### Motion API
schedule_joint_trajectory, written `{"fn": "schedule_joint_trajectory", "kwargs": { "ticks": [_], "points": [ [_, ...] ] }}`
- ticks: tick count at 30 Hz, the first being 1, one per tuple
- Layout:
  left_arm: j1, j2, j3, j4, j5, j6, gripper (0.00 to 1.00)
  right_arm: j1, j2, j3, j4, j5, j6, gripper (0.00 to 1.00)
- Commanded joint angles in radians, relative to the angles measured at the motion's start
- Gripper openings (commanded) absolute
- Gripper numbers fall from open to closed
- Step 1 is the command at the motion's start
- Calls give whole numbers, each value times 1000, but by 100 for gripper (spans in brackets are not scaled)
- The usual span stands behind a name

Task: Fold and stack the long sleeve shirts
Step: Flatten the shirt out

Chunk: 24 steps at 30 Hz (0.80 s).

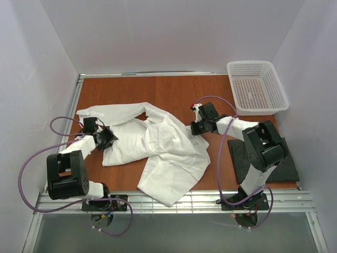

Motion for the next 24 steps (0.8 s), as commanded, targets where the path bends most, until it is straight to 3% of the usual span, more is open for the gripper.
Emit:
{"fn": "schedule_joint_trajectory", "kwargs": {
  "ticks": [1, 2, 4, 10, 15, 17, 18, 20, 21, 24],
  "points": [
    [-9, 39, -3, -12, 24, 8, 36, -34, -21, 31, -22, 108, -7, 2],
    [-9, 42, -2, -11, 30, 12, 20, -51, -37, 36, -39, 119, -1, 1],
    [-9, 44, 3, -17, 28, 17, 1, -114, -96, 52, -53, 159, 13, 1],
    [-9, -39, 50, -76, -67, 26, 0, -270, -238, 100, -97, 230, 82, 1],
    [-9, -117, 70, -104, -142, 31, 0, -329, -233, 137, -100, 218, 125, 2],
    [-9, -114, 78, -103, -153, 35, 0, -329, -194, 172, -114, 160, 123, 12],
    [-9, -98, 84, -101, -148, 37, 0, -324, -186, 178, -119, 111, 123, 26],
    [-9, -79, 108, -95, -116, 37, 0, -312, -195, 180, -123, 84, 107, 43],
    [-9, -73, 118, -87, -99, 37, 0, -289, -218, 172, -126, 83, 97, 58],
    [-12, -84, 142, -84, -33, 47, 9, -226, -268, 137, -146, 98, 68, 71]
  ]
}}
